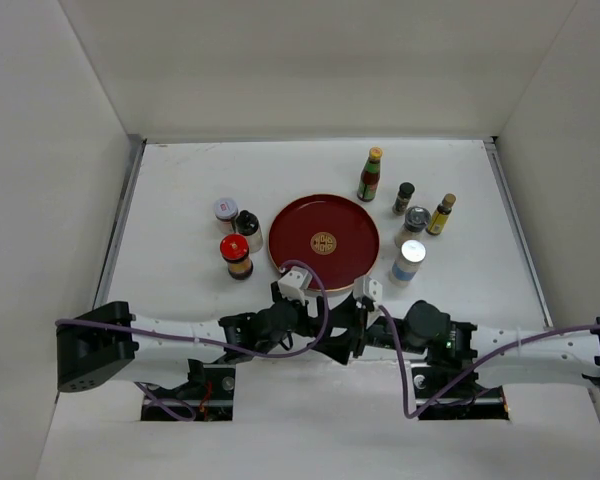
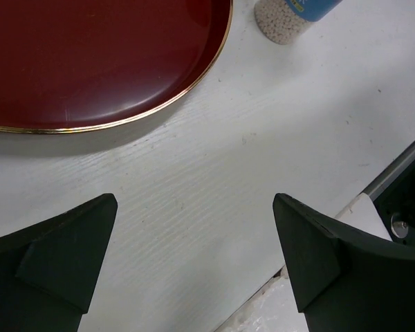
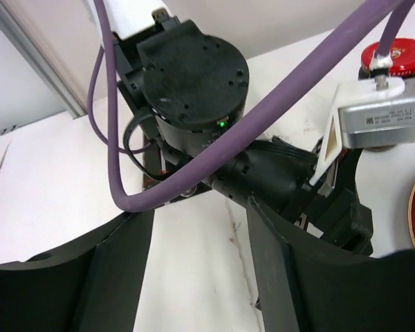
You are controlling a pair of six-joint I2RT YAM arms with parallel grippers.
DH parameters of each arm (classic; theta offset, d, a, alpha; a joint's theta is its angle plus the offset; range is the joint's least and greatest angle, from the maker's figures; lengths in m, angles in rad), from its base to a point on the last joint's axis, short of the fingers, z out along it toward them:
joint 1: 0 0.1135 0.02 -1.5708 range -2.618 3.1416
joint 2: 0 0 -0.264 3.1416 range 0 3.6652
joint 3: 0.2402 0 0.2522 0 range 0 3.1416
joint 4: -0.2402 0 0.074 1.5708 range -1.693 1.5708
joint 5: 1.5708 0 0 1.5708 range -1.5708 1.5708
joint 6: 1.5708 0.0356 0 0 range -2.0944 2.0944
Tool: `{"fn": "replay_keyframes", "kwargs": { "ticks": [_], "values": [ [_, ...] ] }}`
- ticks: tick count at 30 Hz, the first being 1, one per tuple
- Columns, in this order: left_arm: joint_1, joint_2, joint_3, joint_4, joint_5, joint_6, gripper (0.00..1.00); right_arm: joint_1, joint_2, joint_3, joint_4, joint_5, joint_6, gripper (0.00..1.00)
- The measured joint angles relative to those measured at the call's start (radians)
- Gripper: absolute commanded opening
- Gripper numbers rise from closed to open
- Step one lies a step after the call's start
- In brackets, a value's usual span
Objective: Organize the condiment bottles
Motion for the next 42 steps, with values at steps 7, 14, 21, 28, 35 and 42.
{"fn": "replay_keyframes", "kwargs": {
  "ticks": [7,14,21,28,35,42],
  "values": [
    [0.001,0.005,0.002,-0.002,0.000,0.001,1.00,-0.003,-0.001,-0.001,0.003,0.003,0.004,0.41],
    [0.000,-0.030,0.028,-0.027,-0.033,0.072,1.00,-0.025,-0.111,-0.035,0.003,0.038,0.021,0.33],
    [-0.002,-0.299,0.060,-0.079,-0.181,0.207,0.74,-0.152,-0.260,-0.052,0.027,0.048,0.116,0.07],
    [0.084,-0.570,0.074,-0.132,-0.338,0.290,0.34,-0.278,-0.233,-0.052,0.024,0.048,0.199,0.01],
    [0.259,-0.521,0.163,-0.363,-0.497,0.282,0.92,-0.299,-0.154,-0.051,0.023,0.060,0.241,0.40],
    [0.457,-0.325,0.264,-0.568,-0.409,0.221,0.93,-0.306,-0.062,-0.051,0.015,0.098,0.244,0.77]
  ]
}}
